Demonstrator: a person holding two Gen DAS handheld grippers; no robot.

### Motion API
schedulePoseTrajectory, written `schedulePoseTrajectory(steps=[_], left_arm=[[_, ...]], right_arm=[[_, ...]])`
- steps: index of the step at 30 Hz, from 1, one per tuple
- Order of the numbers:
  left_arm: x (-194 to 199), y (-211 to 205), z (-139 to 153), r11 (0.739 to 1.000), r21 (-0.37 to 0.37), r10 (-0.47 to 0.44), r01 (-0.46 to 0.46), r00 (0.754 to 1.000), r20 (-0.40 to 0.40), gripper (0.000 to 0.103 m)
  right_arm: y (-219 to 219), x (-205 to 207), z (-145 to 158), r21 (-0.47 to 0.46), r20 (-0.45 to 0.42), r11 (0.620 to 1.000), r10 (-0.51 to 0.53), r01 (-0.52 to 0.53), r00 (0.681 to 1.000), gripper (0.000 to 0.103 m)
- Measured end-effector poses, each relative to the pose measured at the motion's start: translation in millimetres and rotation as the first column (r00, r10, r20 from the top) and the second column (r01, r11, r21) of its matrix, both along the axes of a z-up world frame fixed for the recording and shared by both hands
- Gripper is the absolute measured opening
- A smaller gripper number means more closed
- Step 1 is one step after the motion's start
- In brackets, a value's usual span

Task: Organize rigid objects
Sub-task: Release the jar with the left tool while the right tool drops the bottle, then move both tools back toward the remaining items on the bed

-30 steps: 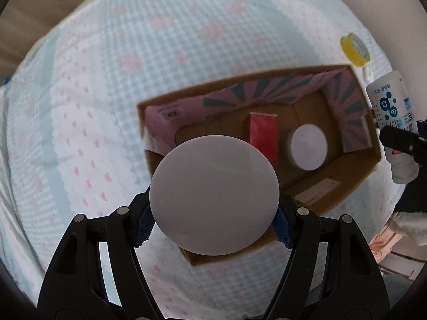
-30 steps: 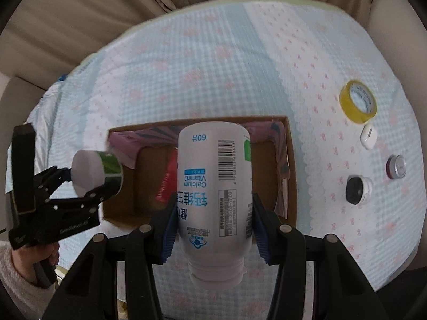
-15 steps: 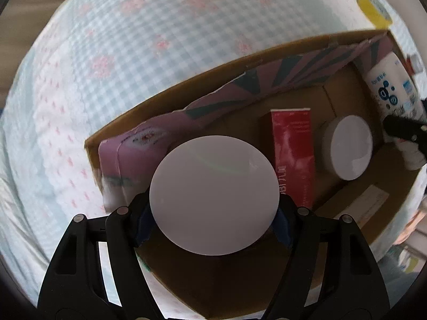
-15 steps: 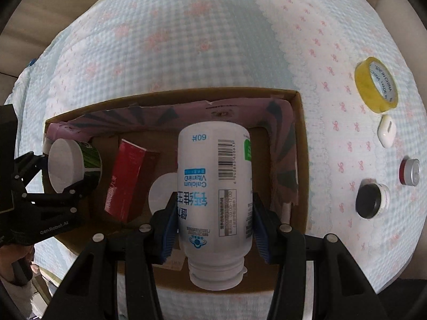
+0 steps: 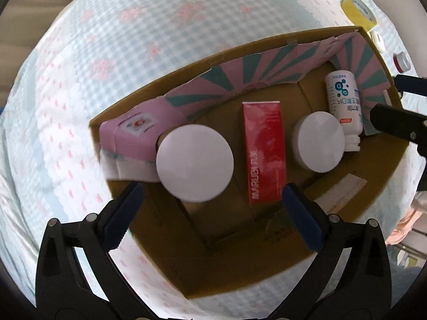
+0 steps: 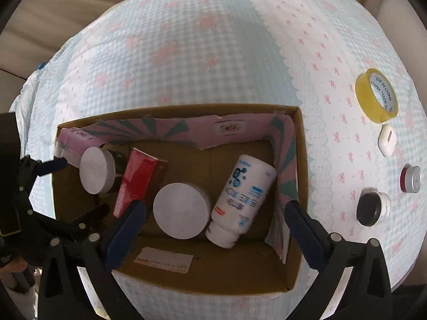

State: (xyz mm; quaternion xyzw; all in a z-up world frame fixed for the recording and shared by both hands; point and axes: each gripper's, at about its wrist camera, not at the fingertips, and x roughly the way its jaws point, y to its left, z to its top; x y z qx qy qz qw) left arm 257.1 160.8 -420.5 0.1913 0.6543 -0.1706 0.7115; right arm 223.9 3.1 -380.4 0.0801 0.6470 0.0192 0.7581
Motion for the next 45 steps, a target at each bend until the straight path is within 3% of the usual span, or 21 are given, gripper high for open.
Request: schedulePoseTrajectory(steps=[9, 18, 30, 37, 45], left_arm=[[-28, 14, 51, 0.997, -0.032, 0.066, -0.064, 0.995, 0.076, 0.103], [-59, 37, 110, 0.992, -0.066, 0.114, -0.104, 0.979, 0.17, 0.103], [-107, 20, 181, 0.98, -0.161, 0.157, -0.114, 0.945, 0.288, 0.103], [-126, -11, 206, 0.966, -0.222, 0.204, -0.136, 0.925, 0.32, 0.103], [-131, -98, 221, 0.96, -0.223, 0.244, -0.168, 0.893, 0.378, 0.103]], right_arm=[[4, -16, 38, -0.004, 0.086, 1.0, 0.007, -0.006, 0.996, 0.103], [14, -41, 99, -0.041, 0.16, 0.999, 0.043, -0.037, 0.986, 0.103], [-3, -86, 176, -0.073, 0.257, 0.997, 0.026, -0.007, 0.966, 0.103], [-54, -117, 210, -0.089, 0.305, 0.995, -0.016, 0.045, 0.952, 0.103], [-150, -139, 213, -0.135, 0.326, 0.987, -0.037, 0.085, 0.945, 0.103]])
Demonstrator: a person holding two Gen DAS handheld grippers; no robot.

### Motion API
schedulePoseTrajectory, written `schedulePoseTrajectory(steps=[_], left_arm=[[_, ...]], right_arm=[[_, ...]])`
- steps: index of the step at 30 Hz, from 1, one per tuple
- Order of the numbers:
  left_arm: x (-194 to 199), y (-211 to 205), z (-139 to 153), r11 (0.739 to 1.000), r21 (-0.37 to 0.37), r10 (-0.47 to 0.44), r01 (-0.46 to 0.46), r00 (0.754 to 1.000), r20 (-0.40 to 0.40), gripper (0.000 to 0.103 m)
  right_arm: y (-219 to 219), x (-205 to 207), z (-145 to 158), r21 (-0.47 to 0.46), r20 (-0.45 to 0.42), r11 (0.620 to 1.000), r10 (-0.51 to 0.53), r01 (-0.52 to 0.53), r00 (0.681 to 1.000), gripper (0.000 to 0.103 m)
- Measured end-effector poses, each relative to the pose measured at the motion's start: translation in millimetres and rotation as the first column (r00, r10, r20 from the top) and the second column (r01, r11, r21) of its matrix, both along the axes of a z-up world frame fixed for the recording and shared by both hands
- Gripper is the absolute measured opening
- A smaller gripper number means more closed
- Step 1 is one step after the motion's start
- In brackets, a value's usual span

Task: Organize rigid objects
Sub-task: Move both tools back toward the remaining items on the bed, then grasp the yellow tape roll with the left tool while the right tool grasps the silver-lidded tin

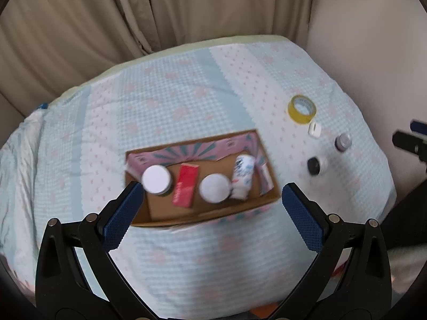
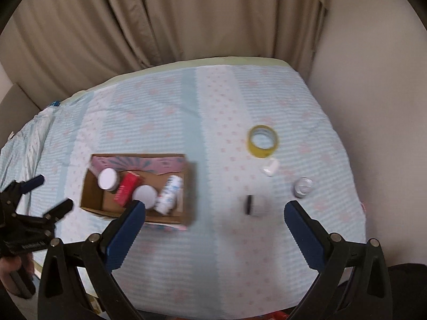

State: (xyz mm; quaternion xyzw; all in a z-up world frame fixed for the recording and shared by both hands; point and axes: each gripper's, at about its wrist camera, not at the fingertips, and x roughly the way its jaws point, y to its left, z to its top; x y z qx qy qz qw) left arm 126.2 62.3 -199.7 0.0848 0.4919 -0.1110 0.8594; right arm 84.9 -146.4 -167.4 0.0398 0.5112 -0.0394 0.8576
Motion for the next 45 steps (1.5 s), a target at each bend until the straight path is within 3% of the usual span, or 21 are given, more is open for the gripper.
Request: schedulePoseTrajectory(steps=[6, 11, 17, 26, 31, 39, 45], left_arm=[[11, -87, -13, 1.0, -0.002, 0.016, -0.016, 1.0, 0.002, 0.103], [24, -143, -20, 1.0, -0.027, 0.014, -0.015, 1.0, -0.006, 0.103], [53, -205, -42, 0.999, -0.011, -0.049, 0.049, 0.998, -0.03, 0.103], [113, -266, -112, 0.99, -0.045, -0.141, 0.136, 0.982, -0.129, 0.103], [147, -291, -168, 0.985, -0.03, -0.173, 0.17, 0.968, -0.183, 0.103], [195, -321, -260, 0.98, -0.053, -0.198, 0.191, 0.949, -0.246, 0.103], [218, -341, -292, 0.973, -0.048, -0.232, 0.227, 0.94, -0.25, 0.103]], right_arm=[[-94, -6, -21, -0.002, -0.008, 1.0, -0.021, 0.021, 1.0, 0.103], [-142, -5, -43, -0.011, -0.057, 1.0, 0.015, -0.016, 0.998, 0.103], [-182, -3, -68, 0.03, -0.087, 0.999, -0.019, 0.022, 0.996, 0.103], [-206, 18, -119, 0.046, -0.146, 0.995, -0.085, 0.092, 0.986, 0.103], [-210, 33, -146, 0.031, -0.165, 0.995, -0.091, 0.098, 0.982, 0.103], [-211, 62, -220, -0.025, -0.209, 0.995, -0.099, 0.096, 0.973, 0.103], [-212, 78, -262, -0.025, -0.255, 0.995, -0.096, 0.093, 0.962, 0.099]])
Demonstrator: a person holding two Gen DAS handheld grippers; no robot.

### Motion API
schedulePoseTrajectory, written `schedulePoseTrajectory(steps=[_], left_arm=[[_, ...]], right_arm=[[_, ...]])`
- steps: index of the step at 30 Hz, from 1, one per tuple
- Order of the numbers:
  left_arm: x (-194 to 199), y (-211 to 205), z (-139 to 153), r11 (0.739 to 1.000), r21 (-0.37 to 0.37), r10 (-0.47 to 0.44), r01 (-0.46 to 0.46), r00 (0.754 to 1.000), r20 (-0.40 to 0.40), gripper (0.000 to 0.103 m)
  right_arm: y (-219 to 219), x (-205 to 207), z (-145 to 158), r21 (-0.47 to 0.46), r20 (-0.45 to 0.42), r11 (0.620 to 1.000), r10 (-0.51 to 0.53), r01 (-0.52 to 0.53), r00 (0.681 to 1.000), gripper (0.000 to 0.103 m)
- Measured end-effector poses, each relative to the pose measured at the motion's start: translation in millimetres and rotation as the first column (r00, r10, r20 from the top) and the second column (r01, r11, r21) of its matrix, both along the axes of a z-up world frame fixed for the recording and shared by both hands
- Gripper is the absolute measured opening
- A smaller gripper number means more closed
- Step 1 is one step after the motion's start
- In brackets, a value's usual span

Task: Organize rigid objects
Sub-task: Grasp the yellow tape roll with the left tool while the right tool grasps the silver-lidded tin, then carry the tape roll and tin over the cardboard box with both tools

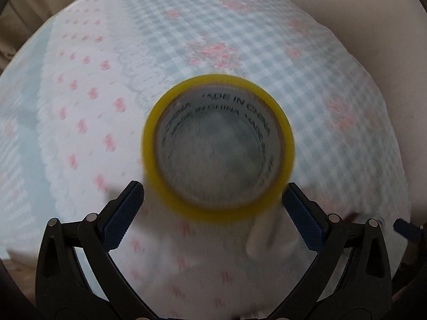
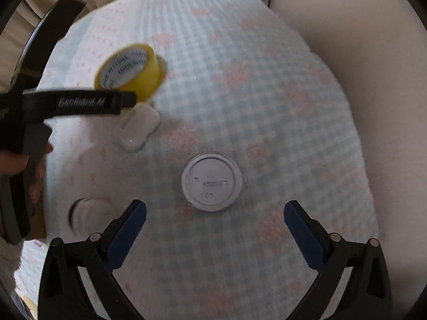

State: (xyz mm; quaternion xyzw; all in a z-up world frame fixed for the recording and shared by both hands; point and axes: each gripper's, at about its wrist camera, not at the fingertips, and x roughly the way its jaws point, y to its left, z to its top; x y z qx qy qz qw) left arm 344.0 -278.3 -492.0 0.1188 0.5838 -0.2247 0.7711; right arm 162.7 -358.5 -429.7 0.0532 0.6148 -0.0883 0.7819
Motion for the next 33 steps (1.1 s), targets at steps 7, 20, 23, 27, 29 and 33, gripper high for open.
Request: schedulePoseTrajectory(steps=[7, 20, 23, 27, 29, 33], left_arm=[[19, -15, -11, 0.999, 0.003, -0.036, 0.036, 0.999, -0.006, 0.103], [15, -9, -6, 0.999, 0.023, -0.037, 0.037, 0.999, 0.034, 0.096], [10, -5, 4, 0.999, 0.017, -0.035, 0.035, 0.998, 0.052, 0.096], [9, -4, 23, 0.999, 0.012, -0.038, 0.037, 0.996, 0.075, 0.096], [8, -1, 37, 0.999, 0.008, -0.038, 0.038, 0.995, 0.093, 0.096], [0, -1, 70, 0.999, -0.001, -0.033, 0.034, 0.991, 0.129, 0.096]], right_arm=[[0, 13, -25, 0.005, -0.039, 1.0, 0.016, -0.016, 0.999, 0.091], [-7, 19, -36, 0.013, -0.068, 1.0, 0.004, -0.003, 0.998, 0.05], [-10, 18, -32, 0.026, -0.059, 1.0, -0.007, 0.009, 0.998, 0.05], [-16, 11, -18, 0.029, -0.036, 0.999, -0.023, 0.024, 0.999, 0.05], [-19, 7, -6, 0.028, -0.02, 0.999, -0.028, 0.029, 0.999, 0.05], [-19, 1, 23, 0.025, 0.016, 0.999, -0.033, 0.033, 0.999, 0.05]])
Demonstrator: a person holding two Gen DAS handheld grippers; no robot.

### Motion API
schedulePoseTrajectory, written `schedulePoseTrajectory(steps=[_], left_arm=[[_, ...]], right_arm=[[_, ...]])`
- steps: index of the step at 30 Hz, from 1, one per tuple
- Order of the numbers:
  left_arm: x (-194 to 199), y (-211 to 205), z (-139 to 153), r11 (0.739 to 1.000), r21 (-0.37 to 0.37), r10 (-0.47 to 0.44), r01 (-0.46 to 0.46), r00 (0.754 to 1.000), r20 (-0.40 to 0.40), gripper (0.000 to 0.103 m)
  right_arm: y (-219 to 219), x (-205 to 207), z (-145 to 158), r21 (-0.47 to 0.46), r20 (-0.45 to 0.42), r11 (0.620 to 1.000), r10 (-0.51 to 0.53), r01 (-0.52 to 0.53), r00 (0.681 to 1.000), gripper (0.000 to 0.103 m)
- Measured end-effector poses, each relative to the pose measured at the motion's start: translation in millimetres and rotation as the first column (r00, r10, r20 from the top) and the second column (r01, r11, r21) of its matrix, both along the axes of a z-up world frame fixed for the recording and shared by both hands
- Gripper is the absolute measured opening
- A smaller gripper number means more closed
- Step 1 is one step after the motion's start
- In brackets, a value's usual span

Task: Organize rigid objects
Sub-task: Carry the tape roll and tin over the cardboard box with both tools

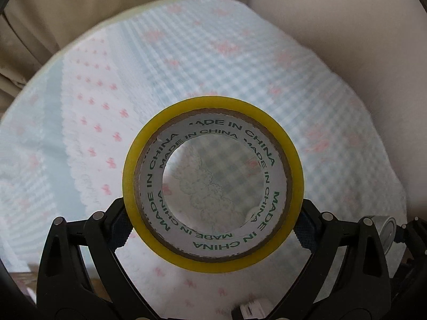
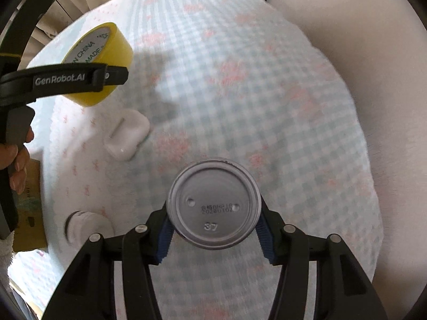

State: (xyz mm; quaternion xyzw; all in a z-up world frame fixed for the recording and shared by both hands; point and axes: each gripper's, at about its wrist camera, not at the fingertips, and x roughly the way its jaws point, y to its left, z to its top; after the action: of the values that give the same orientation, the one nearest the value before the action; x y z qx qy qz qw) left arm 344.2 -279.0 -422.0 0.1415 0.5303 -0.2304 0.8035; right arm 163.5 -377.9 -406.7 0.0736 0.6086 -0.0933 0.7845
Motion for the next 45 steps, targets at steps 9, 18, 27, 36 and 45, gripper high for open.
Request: schedulePoseTrajectory(steps=[9, 18, 27, 36, 45], left_arm=[[-38, 25, 91, 0.997, -0.045, 0.063, -0.06, 0.995, 0.076, 0.096], [-91, 102, 162, 0.974, -0.092, 0.217, -0.208, 0.971, 0.105, 0.096], [-147, 221, 187, 0.936, -0.045, 0.353, -0.35, 0.928, 0.121, 0.096], [-169, 332, 204, 0.899, -0.093, 0.436, -0.429, 0.896, 0.082, 0.096], [-169, 430, 185, 0.913, -0.085, 0.401, -0.398, 0.916, 0.02, 0.096]], right_arm=[[20, -20, 93, -0.002, 0.116, 1.0, 0.02, -0.02, 0.993, 0.05], [52, -32, 177, -0.004, 0.235, 0.984, 0.173, -0.177, 0.957, 0.05], [128, -29, 200, 0.043, 0.286, 0.948, 0.292, -0.316, 0.913, 0.05], [232, -26, 227, 0.052, 0.332, 0.917, 0.359, -0.397, 0.872, 0.05], [316, -15, 232, 0.063, 0.322, 0.934, 0.314, -0.352, 0.893, 0.05]])
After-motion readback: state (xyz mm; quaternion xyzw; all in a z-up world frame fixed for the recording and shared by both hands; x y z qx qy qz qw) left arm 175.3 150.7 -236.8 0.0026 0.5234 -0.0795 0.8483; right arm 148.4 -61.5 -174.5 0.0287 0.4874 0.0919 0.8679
